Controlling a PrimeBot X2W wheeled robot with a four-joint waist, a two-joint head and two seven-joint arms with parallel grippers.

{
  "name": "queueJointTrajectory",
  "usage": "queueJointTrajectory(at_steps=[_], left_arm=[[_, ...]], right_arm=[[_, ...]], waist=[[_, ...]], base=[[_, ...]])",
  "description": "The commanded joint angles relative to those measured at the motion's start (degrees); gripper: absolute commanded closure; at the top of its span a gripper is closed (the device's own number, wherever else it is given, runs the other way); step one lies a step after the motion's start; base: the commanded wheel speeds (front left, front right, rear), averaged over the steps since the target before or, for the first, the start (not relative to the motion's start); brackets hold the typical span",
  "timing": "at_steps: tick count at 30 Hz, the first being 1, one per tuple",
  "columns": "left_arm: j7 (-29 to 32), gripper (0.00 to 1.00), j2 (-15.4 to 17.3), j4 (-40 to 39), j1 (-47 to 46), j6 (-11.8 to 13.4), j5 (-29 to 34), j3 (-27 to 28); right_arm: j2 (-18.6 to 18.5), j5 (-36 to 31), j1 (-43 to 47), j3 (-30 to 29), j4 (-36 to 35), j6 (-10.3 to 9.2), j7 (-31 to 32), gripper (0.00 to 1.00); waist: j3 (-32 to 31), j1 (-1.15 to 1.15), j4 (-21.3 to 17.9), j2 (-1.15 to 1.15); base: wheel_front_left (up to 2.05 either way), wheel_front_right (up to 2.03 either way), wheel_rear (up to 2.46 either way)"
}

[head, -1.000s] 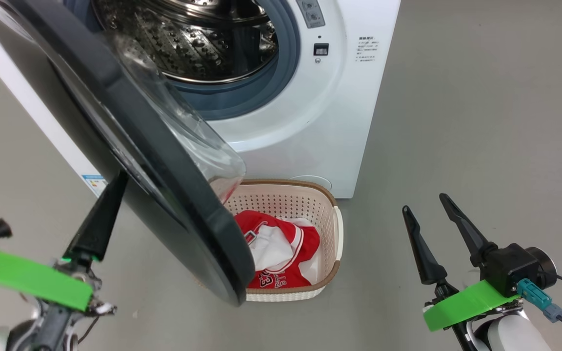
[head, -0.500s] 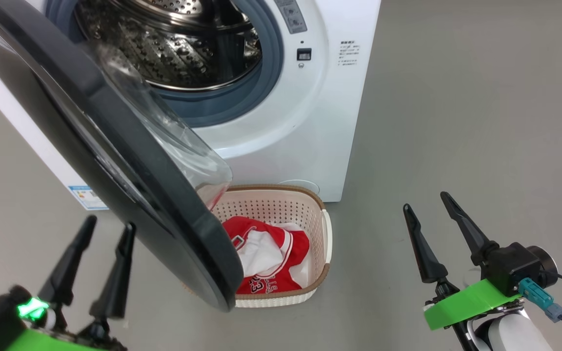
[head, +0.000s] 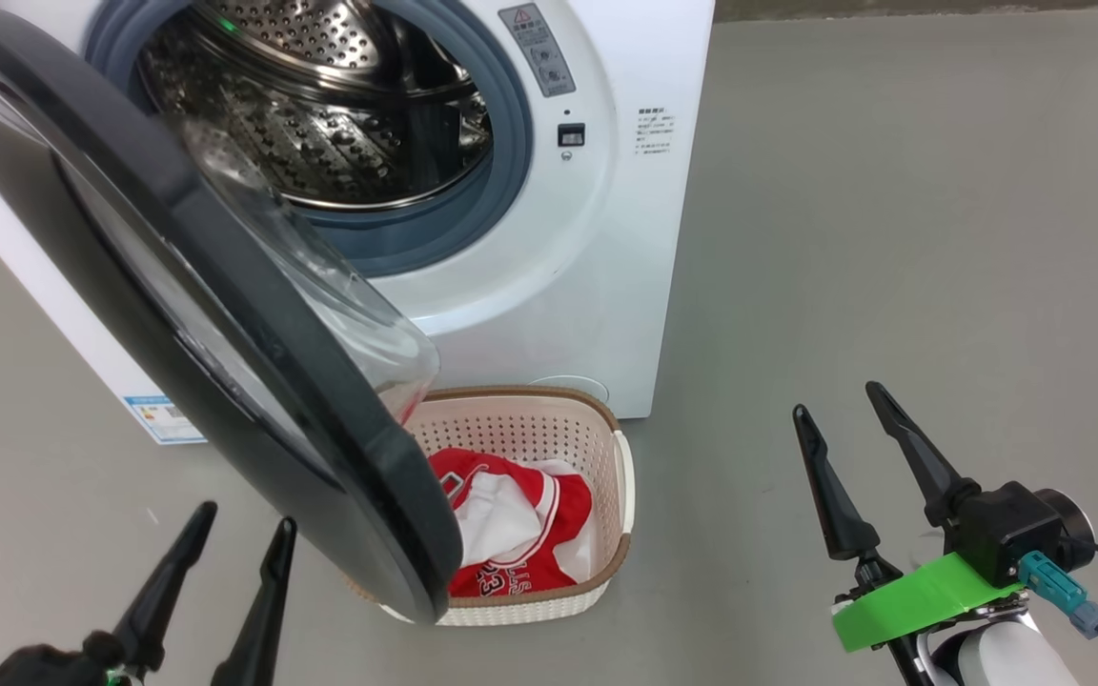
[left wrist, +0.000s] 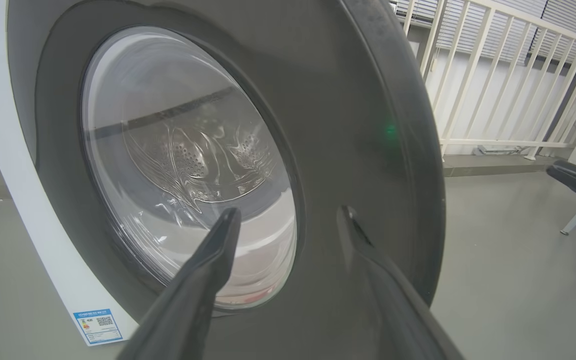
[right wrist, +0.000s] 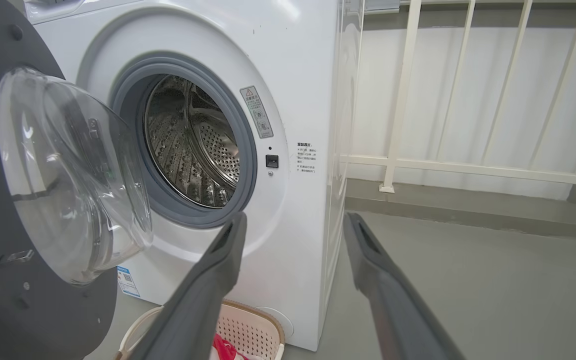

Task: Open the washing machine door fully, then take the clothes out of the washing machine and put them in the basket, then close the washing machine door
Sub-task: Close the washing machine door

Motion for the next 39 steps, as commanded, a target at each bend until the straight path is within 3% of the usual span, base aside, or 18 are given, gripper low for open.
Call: queueJointTrajectory(at_steps=[1, 11, 24, 25, 27, 31, 38, 39], left_arm=[[-0.7, 0.0, 0.8, -0.9, -0.8, 0.5, 0.6, 2.5], [-0.7, 0.0, -2.3, -1.3, 0.8, 0.2, 4.4, 4.4], [-0.7, 0.0, -3.3, -0.6, 1.0, -0.3, 7.8, 5.3], [-0.7, 0.29, -3.5, -0.5, 0.9, -0.2, 7.7, 5.4], [-0.7, 1.0, -4.3, -0.8, 0.3, 0.4, 6.9, 6.2], [-0.5, 1.0, -5.7, -1.9, -1.2, 0.1, 2.4, 7.5], [6.1, 1.0, -10.0, -5.4, -6.0, -0.2, -18.6, 13.2], [6.1, 1.0, -10.0, -5.4, -6.0, -0.2, -18.6, 13.2]], right_arm=[[0.0, 0.1, -0.3, 1.1, -1.6, 0.02, -0.4, 0.0], [0.0, -0.1, 0.1, 0.7, -1.9, 0.02, -0.4, 0.0], [0.1, 0.0, -0.2, 0.6, -2.0, 0.02, -0.4, 0.0], [0.1, 0.0, -0.2, 0.6, -2.0, 0.02, -0.4, 0.0], [0.1, 0.0, -0.2, 0.5, -2.0, 0.02, -0.4, 0.0], [0.1, 0.0, -0.2, 0.3, -2.1, 0.02, -0.4, 0.0], [0.1, 0.0, -0.5, 0.1, -2.0, 0.02, -0.4, 0.0], [0.1, 0.0, -0.5, 0.1, -2.0, 0.02, -0.4, 0.0]], waist=[[-0.1, 0.0, -0.1, 0.0], [0.1, 0.0, -0.4, 0.0], [0.5, 0.0, -0.1, 0.0], [0.6, 0.0, -0.1, 0.0], [0.7, 0.0, 0.0, 0.0], [1.0, 0.0, 0.2, 0.0], [1.7, 0.0, 0.9, 0.0], [1.7, 0.0, 0.9, 0.0]], base=[[0.0, 0.0, 0.0], [0.0, 0.0, 0.0], [0.0, 0.0, 0.0], [0.0, 0.0, 0.0], [0.0, 0.0, 0.0], [0.0, 0.0, 0.0], [0.0, 0.0, 0.0], [0.0, 0.0, 0.0]])
